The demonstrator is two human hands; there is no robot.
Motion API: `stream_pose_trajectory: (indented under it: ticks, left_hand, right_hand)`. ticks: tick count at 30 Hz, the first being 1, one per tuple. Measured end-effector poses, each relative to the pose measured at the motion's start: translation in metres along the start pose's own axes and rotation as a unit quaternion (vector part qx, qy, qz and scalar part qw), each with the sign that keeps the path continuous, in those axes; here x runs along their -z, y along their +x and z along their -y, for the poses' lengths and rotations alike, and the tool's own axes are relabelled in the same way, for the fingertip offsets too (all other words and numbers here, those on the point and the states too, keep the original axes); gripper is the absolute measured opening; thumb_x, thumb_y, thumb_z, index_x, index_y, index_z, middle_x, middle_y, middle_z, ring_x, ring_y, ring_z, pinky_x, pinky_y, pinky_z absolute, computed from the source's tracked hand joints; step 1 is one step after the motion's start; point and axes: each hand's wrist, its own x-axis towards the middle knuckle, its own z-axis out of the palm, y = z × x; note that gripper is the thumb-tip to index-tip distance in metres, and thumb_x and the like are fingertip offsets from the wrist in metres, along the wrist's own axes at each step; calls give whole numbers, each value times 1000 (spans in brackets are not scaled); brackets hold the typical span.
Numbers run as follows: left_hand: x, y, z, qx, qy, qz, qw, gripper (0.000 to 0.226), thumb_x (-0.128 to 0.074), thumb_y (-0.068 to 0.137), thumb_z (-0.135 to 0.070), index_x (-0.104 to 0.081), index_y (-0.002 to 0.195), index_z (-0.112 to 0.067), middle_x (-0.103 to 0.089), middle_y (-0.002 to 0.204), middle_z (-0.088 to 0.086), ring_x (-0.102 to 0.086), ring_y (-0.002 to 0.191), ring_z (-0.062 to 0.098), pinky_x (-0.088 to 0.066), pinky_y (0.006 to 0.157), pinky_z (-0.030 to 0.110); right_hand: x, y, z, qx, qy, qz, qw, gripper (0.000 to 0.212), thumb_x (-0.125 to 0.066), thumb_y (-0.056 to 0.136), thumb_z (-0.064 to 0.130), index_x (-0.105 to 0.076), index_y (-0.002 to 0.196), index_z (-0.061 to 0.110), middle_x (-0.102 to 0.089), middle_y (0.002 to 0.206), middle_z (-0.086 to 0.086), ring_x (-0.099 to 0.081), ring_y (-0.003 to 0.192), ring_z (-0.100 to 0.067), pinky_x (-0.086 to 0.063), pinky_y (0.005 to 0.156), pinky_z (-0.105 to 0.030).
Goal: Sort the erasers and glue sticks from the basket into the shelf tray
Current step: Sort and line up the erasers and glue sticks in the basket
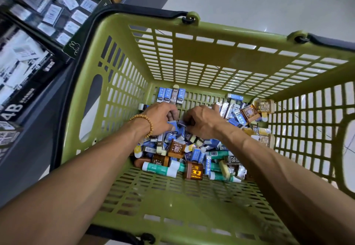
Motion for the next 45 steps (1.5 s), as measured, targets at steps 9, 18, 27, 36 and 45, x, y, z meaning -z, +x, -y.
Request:
stream_pose_trajectory:
  ticks: [9,18,27,36,45]
  left_hand:
    - [3,3,4,41,-103,-58,992,21,-77,78,-3,-65,90,-15,-64,86,1,-59,76,13,-54,69,19]
    - [13,1,-1,93,-212,-111,966,19,-73,81,-2,-65,90,-16,-64,88,3,-61,82,14,-56,83,27]
    - [17,7,-21,79,-334,-129,930,17,-77,78,-3,-67,85,-15,-70,85,0,-66,80,10,-55,73,15]
    - [-10,18,-39,12,-139,-109,984,45,-81,76,-16,-65,117,-19,-63,97,-13,-58,79,5,-50,72,17]
    - [-13,11,-31,-48,105,-28,993,34,-71,86,-20,-67,119,-25,-62,90,-11,-50,77,9,-45,72,21]
  right_hand:
    - [-1,10,-12,-161,238,-154,945,21,-57,99,26,-70,94,11,-70,84,-6,-65,71,-22,-56,70,-38]
    - [8,45,4,-220,187,-210,934,20,-60,96,37,-70,92,20,-66,79,0,-62,74,-21,-49,73,-32]
    - [14,-19,-9,-9,381,-126,916,14,-69,92,18,-73,105,13,-71,86,5,-68,78,-9,-55,70,-18]
    - [11,-23,-45,-139,430,-164,877,20,-68,94,17,-69,80,4,-66,70,-9,-54,59,-14,-43,55,-26]
    - [15,-14,-41,-134,394,-166,894,21,-67,94,21,-72,84,3,-63,69,-5,-49,54,-10,-39,48,-19]
